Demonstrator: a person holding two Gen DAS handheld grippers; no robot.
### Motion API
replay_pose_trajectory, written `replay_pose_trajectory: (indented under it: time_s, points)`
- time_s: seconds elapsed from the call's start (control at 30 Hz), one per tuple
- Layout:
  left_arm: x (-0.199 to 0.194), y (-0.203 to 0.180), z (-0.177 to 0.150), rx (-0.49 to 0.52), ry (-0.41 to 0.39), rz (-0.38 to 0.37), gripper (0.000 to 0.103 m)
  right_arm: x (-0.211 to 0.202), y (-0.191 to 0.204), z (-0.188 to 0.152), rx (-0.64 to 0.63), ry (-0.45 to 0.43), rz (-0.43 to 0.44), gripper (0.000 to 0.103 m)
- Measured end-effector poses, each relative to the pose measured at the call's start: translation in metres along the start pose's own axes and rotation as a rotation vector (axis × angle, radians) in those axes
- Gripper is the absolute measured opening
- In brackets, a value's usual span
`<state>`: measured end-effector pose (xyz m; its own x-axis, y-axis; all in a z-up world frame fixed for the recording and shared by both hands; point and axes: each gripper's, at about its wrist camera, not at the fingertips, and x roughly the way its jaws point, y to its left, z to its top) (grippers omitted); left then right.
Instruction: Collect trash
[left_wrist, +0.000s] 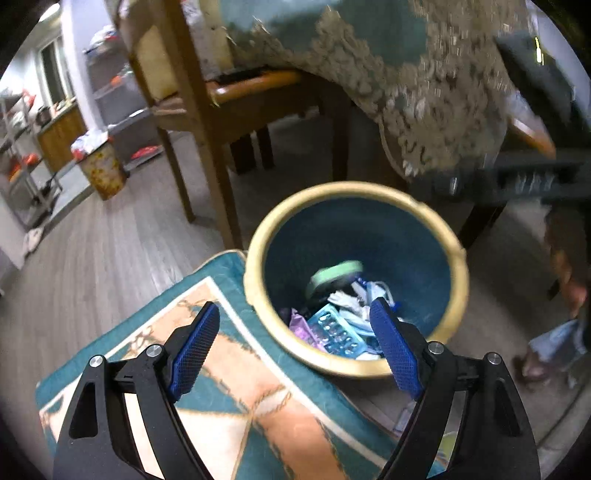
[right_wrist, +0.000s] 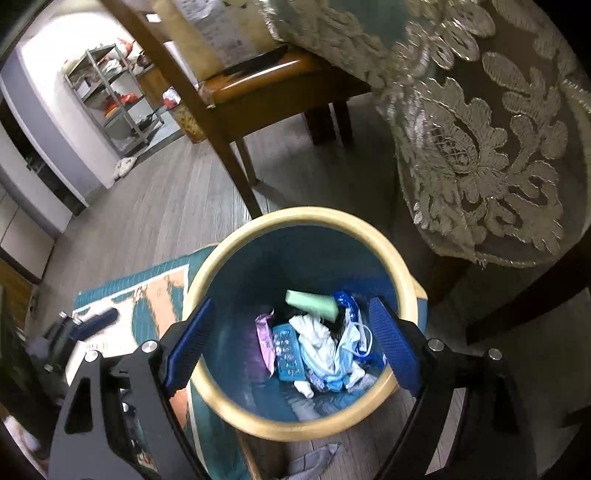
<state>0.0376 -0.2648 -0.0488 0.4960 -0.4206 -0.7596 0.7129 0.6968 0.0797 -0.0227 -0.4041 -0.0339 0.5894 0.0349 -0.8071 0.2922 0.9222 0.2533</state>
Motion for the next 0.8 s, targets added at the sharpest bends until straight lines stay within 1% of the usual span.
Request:
replay_pose_trajectory:
  time_s: [0.07, 0.1, 0.13, 0.17, 0.23, 0.27, 0.33, 0.43, 0.53, 0.6, 0.73, 0.8]
  points:
    - [-0.023, 0.003, -0.003, -0.034, -0.019, -0.01, 0.084, -0.01, 0.006, -0.006, 0.003, -0.004, -0.008, 0.083]
    - [-0.034, 0.003, -0.007, -0.048, -0.031, -0.014, 0.087, -0.02, 0.009, -0.011, 0.014, -0.016, -0.009, 0.084]
    - [-0.043, 0.003, -0.01, -0.058, -0.041, -0.017, 0.091, -0.025, 0.011, -0.012, 0.021, -0.025, -0.01, 0.084]
    - [-0.052, 0.003, -0.013, -0.066, -0.052, -0.016, 0.092, -0.032, 0.013, -0.016, 0.029, -0.036, -0.016, 0.085]
    - [-0.068, 0.001, -0.017, -0.065, -0.054, -0.014, 0.092, -0.052, 0.017, -0.031, 0.044, -0.062, -0.034, 0.09]
    - [-0.078, 0.0, -0.02, -0.062, -0.062, -0.014, 0.092, -0.059, 0.019, -0.037, 0.044, -0.069, -0.034, 0.091]
    - [-0.096, -0.001, -0.026, -0.048, -0.08, -0.01, 0.093, -0.072, 0.028, -0.054, 0.031, -0.07, -0.038, 0.094]
    - [-0.115, 0.0, -0.034, -0.051, -0.076, 0.007, 0.096, -0.09, 0.036, -0.073, 0.028, -0.077, -0.051, 0.097]
    - [-0.13, 0.001, -0.043, -0.07, -0.066, 0.013, 0.097, -0.098, 0.046, -0.092, 0.005, -0.076, -0.071, 0.097]
    - [-0.139, 0.002, -0.05, -0.077, -0.08, 0.026, 0.098, -0.099, 0.052, -0.1, -0.005, -0.075, -0.092, 0.097]
    - [-0.143, 0.006, -0.057, -0.087, -0.096, 0.042, 0.098, -0.104, 0.056, -0.106, 0.002, -0.108, -0.149, 0.097]
    - [-0.141, 0.007, -0.058, -0.095, -0.097, 0.048, 0.098, -0.107, 0.056, -0.109, 0.02, -0.125, -0.152, 0.097]
